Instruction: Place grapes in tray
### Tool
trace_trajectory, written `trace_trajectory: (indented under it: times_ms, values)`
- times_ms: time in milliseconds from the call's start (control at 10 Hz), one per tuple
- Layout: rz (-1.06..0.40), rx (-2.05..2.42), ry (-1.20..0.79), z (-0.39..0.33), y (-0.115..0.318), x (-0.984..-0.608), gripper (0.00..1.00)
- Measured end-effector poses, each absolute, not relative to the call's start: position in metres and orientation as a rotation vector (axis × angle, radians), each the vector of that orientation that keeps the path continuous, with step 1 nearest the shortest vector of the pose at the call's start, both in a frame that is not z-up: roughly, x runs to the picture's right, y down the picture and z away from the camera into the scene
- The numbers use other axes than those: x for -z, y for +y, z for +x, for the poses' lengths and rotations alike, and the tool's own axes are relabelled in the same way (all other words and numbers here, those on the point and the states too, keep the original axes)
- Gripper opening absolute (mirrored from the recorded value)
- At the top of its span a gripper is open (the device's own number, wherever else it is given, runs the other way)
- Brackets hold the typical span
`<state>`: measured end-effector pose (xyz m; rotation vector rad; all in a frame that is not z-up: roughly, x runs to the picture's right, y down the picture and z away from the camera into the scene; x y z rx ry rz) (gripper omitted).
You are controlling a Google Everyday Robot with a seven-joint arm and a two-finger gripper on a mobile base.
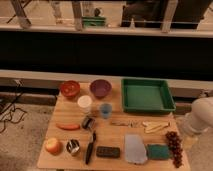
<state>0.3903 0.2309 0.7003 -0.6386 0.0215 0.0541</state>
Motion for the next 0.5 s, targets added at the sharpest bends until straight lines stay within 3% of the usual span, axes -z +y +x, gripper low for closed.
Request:
trace_trajectory:
  times_ms: [500]
  values:
    - [-0.662, -0.039, -0.019, 0.376, 0.269, -0.698, 0.80]
